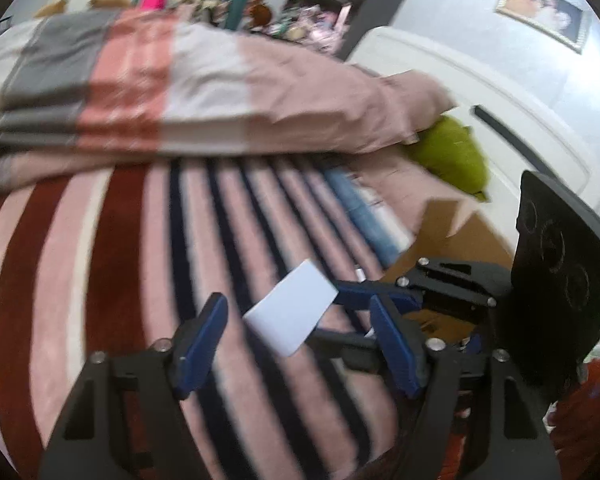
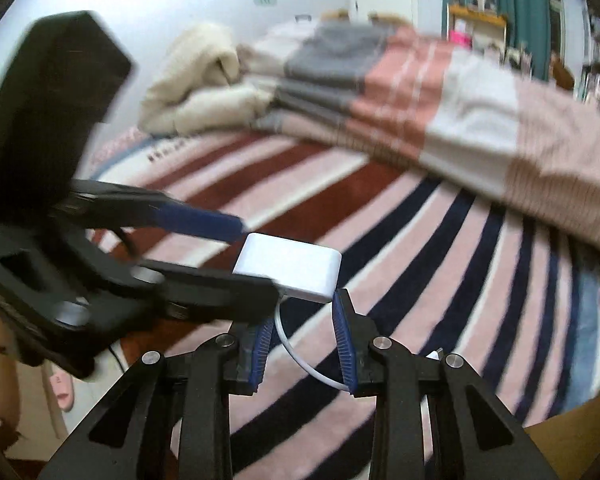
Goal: Organize rigid objects
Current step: 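Drop the adapter into the cardboard box with the right gripper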
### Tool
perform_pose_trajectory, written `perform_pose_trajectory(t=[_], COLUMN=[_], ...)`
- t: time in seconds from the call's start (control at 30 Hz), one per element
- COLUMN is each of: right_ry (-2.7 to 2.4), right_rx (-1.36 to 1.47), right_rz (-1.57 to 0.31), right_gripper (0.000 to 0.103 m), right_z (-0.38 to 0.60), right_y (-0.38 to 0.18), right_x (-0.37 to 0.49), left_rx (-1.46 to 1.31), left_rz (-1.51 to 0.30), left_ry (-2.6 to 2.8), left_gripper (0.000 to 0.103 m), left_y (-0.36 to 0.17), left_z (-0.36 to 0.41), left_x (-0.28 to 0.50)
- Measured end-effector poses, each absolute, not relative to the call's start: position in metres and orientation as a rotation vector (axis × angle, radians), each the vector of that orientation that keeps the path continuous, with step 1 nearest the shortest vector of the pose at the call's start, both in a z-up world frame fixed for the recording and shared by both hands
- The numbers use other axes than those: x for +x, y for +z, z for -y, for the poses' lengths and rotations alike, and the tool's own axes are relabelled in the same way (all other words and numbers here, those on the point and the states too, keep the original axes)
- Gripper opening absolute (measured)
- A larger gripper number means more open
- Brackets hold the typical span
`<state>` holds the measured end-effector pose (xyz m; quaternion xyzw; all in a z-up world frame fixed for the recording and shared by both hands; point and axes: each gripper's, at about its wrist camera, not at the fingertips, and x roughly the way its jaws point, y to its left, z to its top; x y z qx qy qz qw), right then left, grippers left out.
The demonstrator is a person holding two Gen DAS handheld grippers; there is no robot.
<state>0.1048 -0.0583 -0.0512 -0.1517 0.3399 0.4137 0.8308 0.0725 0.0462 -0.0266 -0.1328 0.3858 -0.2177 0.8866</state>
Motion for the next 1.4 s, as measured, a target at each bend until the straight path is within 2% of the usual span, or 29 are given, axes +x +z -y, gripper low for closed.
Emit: perform_pose_trajectory(t=[0.17, 0.47, 0.77, 0.83, 0.87, 0.9, 0.93, 1.0, 1.03, 1.1, 1.2, 1.27, 1.33, 1.4], right_ry=[0.803, 0.610, 0.462, 0.447, 0.443, 0.443, 0.444, 0.448, 0.452, 0.461, 0.494, 0.517, 0.549, 0.580], right_rx=[-0.325, -0.272, -0.209, -0.198, -0.194, -0.196, -0.201, -0.210, -0.215, -0.212, -0.188, -0.177, -0.160, -0.144], right_rz=[-0.616, -0.578, -0.779, -0.818, -0.834, -0.849, -0.858, -0.851, -0.845, -0.844, -0.816, -0.783, -0.735, -0.692], right_gripper=[0.025, 0.025, 0.025, 0.026, 0.026, 0.033, 0.045, 0.055, 0.055, 0.055, 0.056, 0.063, 0.076, 0.080], right_z=[0.101, 0.217, 0.309, 0.316, 0.317, 0.318, 0.317, 0.315, 0.313, 0.310, 0.304, 0.296, 0.290, 0.283], right_y=[-0.003, 0.033, 0.007, -0.003, -0.008, -0.012, -0.016, -0.017, -0.018, -0.016, -0.009, -0.003, 0.005, 0.013], right_x=[0.096, 0.103, 0.126, 0.129, 0.130, 0.130, 0.131, 0.129, 0.129, 0.129, 0.124, 0.122, 0.116, 0.111], left_rx=[-0.207, -0.075, -0.008, 0.001, 0.007, 0.012, 0.014, 0.006, -0.002, -0.014, -0.012, -0.019, -0.034, -0.057], left_rz=[-0.761, -0.768, -0.936, -0.959, -0.964, -0.959, -0.948, -0.923, -0.911, -0.870, -0.807, -0.759, -0.727, -0.698], left_ry=[-0.539, -0.706, -0.799, -0.781, -0.768, -0.754, -0.739, -0.719, -0.709, -0.658, -0.569, -0.483, -0.427, -0.362], left_gripper=[0.039, 0.038, 0.038, 0.042, 0.052, 0.063, 0.067, 0.070, 0.071, 0.084, 0.085, 0.085, 0.085, 0.085], left_y=[0.016, 0.045, 0.000, -0.008, -0.010, -0.010, -0.009, -0.004, 0.000, 0.010, 0.023, 0.032, 0.039, 0.044], left_z=[0.007, 0.137, 0.233, 0.235, 0.234, 0.234, 0.231, 0.219, 0.213, 0.195, 0.169, 0.145, 0.125, 0.102], left_x=[0.090, 0.129, 0.161, 0.161, 0.160, 0.160, 0.159, 0.155, 0.152, 0.144, 0.129, 0.114, 0.102, 0.089])
